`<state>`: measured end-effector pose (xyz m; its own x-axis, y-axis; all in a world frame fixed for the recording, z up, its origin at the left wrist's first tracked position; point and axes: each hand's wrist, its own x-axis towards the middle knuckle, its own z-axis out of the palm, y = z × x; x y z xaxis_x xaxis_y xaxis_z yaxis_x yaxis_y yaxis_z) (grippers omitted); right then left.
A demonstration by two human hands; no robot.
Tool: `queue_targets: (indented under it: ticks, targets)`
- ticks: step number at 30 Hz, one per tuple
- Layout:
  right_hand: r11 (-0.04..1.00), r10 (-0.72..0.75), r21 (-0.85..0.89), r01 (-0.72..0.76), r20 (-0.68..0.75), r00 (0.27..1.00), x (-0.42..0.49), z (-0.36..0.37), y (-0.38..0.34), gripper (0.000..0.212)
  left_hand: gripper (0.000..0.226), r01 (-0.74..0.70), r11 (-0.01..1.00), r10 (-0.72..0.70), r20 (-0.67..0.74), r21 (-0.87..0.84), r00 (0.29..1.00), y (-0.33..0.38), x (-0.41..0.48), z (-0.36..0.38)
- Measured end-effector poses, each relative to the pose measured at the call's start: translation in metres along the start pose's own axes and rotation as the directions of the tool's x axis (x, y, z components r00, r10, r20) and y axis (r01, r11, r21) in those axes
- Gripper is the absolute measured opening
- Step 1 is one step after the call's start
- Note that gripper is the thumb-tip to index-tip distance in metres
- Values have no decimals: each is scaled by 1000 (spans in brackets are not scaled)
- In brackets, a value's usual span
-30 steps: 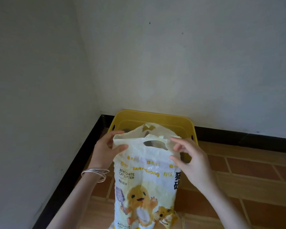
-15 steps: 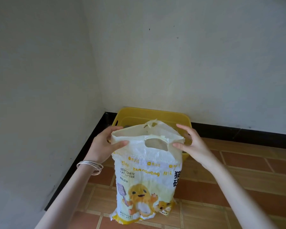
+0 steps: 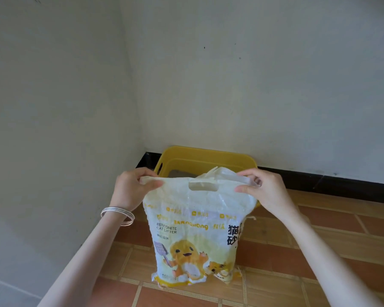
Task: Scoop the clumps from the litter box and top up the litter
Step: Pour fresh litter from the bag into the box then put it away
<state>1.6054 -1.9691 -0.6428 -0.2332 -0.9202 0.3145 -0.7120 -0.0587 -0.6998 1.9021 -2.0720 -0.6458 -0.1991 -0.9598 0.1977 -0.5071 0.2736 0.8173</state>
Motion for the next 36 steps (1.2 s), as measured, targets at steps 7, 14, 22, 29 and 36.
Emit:
queue_targets:
  ticks: [7, 14, 22, 29, 36]
  targets:
    - [986, -67, -143, 81, 97, 993, 1, -10, -5, 38, 17, 10, 1000, -10, -45, -6, 999, 1, -3, -9]
    - [953, -146, -228, 199, 227, 963, -5, -15, 4, 21, 11, -92, 983, 97, -23, 158, 995, 1, -2, -10]
    - [945, -53, -295, 144, 296, 954, 4, 14, -16, 63, 9, -204, 916, 174, 116, 345, 978, 5, 9, 4]
    - [967, -23, -233, 106, 332, 943, 28, 28, -25, 75, 19, -191, 959, 175, 93, 210, 980, -4, 29, 6]
    - [983, -161, -54, 178, 233, 959, 41, 29, -12, 54, 15, -94, 984, 63, 198, 152, 978, 3, 35, -12]
